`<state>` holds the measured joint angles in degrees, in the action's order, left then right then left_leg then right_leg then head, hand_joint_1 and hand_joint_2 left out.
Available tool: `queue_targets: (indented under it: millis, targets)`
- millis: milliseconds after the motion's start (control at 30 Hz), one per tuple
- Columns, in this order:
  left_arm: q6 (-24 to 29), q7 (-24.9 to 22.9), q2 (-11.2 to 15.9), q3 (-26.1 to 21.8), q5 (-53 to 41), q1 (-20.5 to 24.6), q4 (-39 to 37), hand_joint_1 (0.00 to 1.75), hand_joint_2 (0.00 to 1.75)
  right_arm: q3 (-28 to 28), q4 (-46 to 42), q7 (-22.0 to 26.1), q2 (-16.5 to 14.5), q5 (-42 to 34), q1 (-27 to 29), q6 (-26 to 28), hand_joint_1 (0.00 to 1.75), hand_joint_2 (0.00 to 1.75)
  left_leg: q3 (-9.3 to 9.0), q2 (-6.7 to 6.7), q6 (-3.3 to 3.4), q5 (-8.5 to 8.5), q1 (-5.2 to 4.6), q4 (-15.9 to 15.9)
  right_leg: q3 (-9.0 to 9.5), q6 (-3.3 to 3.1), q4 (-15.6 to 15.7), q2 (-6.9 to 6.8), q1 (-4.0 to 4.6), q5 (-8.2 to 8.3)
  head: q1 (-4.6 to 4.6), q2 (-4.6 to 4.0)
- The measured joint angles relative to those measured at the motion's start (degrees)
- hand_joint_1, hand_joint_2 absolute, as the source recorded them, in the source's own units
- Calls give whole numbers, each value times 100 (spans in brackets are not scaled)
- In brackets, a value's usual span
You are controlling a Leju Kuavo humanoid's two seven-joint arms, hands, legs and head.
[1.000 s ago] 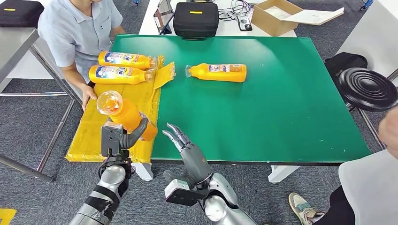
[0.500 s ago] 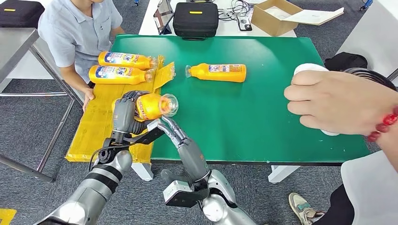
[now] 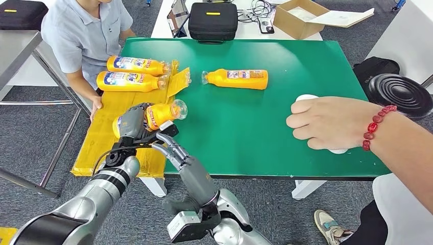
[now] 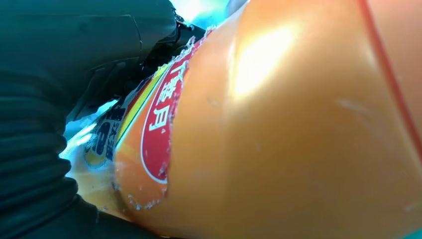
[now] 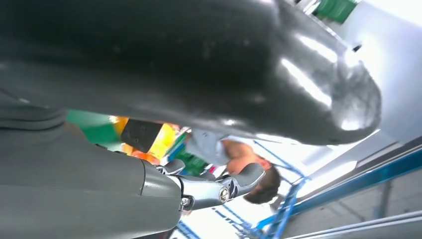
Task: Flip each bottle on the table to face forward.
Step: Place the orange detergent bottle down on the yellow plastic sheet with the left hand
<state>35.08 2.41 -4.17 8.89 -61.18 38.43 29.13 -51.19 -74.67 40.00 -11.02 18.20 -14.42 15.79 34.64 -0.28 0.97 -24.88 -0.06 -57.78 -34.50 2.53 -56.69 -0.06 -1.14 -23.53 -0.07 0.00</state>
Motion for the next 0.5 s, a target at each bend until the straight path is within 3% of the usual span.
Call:
queue_targets:
  millis: [233, 467, 500]
  targets:
    - [-561, -888, 69, -34, -605, 297, -678, 175, 175, -282, -195, 0, 9, -104, -18, -184, 0, 0, -1, 0, 0, 0, 1, 0, 1, 0, -1, 0, 0, 0, 1, 0]
    - [-1096, -1015, 67, 94, -739, 414, -922, 175, 175, -383, -220, 0, 22, -198, -51, -279, 0, 0, -21, 1, -1, -2, -1, 1, 18, 0, 1, 1, -2, 0, -1, 0]
    - [-1188, -1013, 60, 111, -755, 429, -941, 150, 175, -390, -220, 0, 22, -211, -54, -279, 0, 0, -25, 1, -1, -3, -1, 1, 22, 0, 1, 1, -1, 0, -1, 0]
